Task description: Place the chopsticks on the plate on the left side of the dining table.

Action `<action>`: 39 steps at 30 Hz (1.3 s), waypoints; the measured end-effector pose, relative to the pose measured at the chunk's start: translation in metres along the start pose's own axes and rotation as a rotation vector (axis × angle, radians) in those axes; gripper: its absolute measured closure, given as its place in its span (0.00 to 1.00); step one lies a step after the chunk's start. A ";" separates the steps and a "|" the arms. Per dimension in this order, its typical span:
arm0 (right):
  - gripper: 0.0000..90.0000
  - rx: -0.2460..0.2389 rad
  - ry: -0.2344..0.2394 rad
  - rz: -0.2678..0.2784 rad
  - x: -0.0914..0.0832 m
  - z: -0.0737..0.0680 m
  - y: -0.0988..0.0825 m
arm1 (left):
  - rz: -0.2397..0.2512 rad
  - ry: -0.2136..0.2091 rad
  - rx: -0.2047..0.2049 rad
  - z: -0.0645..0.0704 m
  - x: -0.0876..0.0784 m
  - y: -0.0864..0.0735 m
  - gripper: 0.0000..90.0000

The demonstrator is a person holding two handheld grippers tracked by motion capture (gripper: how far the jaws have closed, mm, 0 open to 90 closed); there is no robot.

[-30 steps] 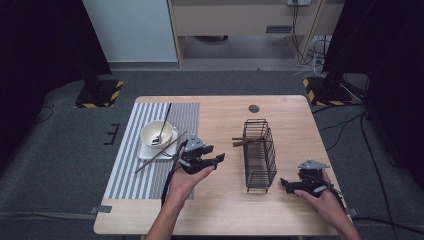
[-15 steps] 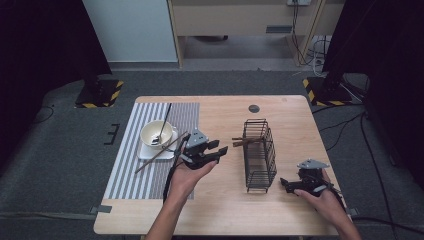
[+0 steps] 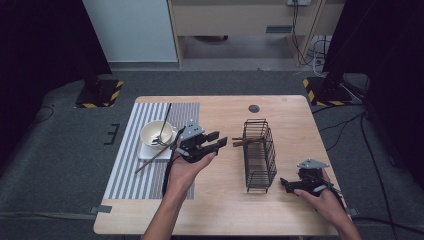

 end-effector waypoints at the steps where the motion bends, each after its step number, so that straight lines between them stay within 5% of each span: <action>1: 0.00 0.001 0.001 0.001 0.000 0.000 0.000 | 0.004 -0.002 0.001 0.001 0.000 0.002 0.65; 11: 0.00 0.000 0.002 0.003 0.000 0.000 0.000 | 0.015 -0.040 0.006 0.009 0.004 0.012 0.65; 39: 0.00 -0.004 0.004 0.002 0.004 -0.001 0.004 | -0.024 -0.008 0.033 0.012 0.021 0.010 0.75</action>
Point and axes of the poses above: each handheld gripper's, and its own axes: x roughly forward along the jaws, y roughly out of its top, z roughly to its right, the point moved 7 cm from there along x, roughly forward along the jaws, and after that the axes turned 2 degrees about -x, right-handed, at the moved point
